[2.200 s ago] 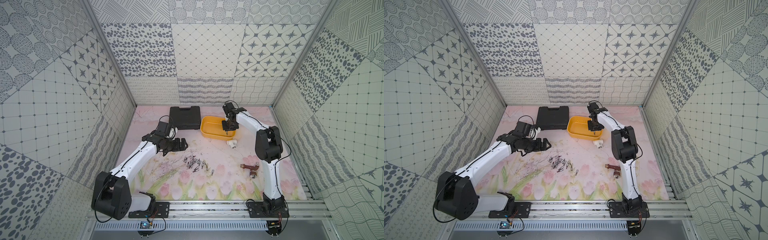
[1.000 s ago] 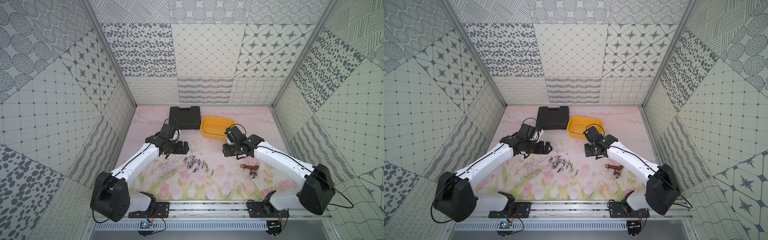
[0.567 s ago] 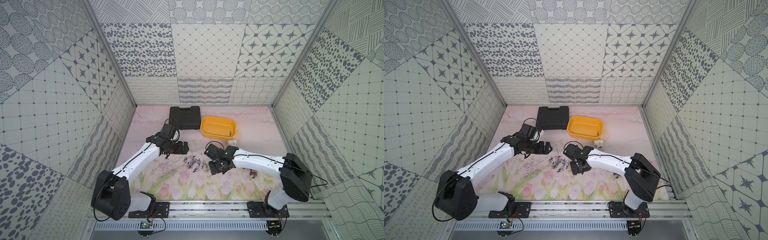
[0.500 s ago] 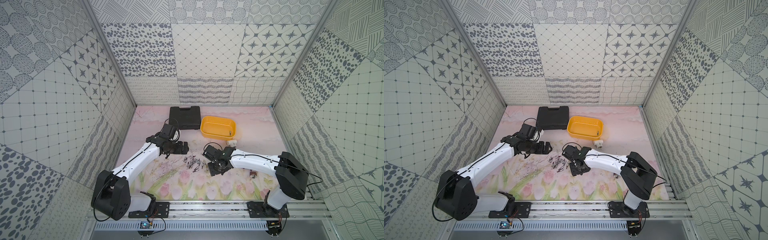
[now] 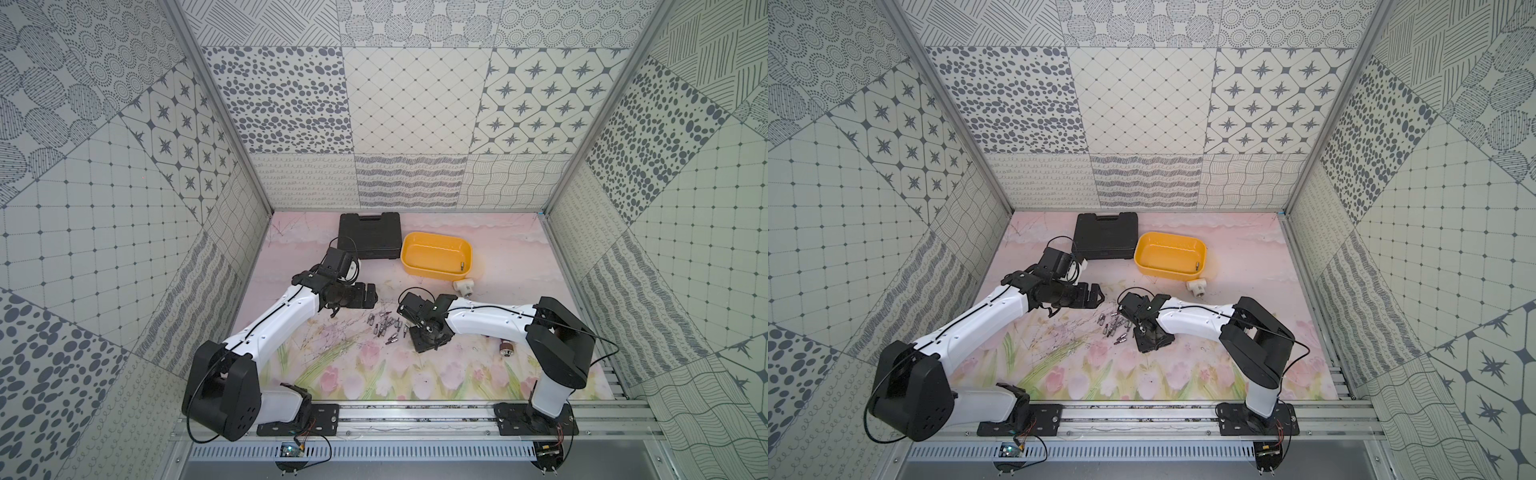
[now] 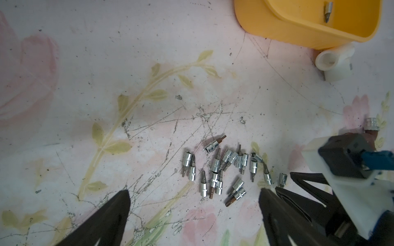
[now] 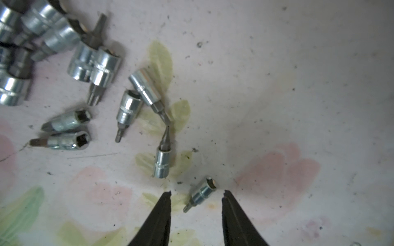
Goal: Put the bit on the desktop into the storage box
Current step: Pick up the screwdriver bit from the center of the board.
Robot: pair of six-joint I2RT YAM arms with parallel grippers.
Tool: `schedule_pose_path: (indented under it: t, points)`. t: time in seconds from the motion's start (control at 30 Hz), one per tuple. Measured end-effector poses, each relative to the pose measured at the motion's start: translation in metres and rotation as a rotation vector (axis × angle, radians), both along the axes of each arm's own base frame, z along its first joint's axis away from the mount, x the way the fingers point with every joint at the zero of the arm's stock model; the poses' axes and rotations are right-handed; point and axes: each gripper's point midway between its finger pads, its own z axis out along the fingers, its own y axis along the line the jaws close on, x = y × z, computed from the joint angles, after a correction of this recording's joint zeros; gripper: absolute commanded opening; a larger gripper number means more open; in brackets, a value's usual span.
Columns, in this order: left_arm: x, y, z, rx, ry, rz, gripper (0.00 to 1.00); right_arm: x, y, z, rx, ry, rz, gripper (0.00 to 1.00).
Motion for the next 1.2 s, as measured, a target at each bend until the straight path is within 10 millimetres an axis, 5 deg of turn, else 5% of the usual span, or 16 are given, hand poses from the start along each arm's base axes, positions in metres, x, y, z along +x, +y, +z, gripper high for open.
schedule_pose_path:
  t: [1.2]
  points:
    - [-0.0001,0.0,0.0,0.0,0.0,0.0,0.99,0.0041,-0.0005,-0.0094,-0.038,-0.003,0.013,0.11]
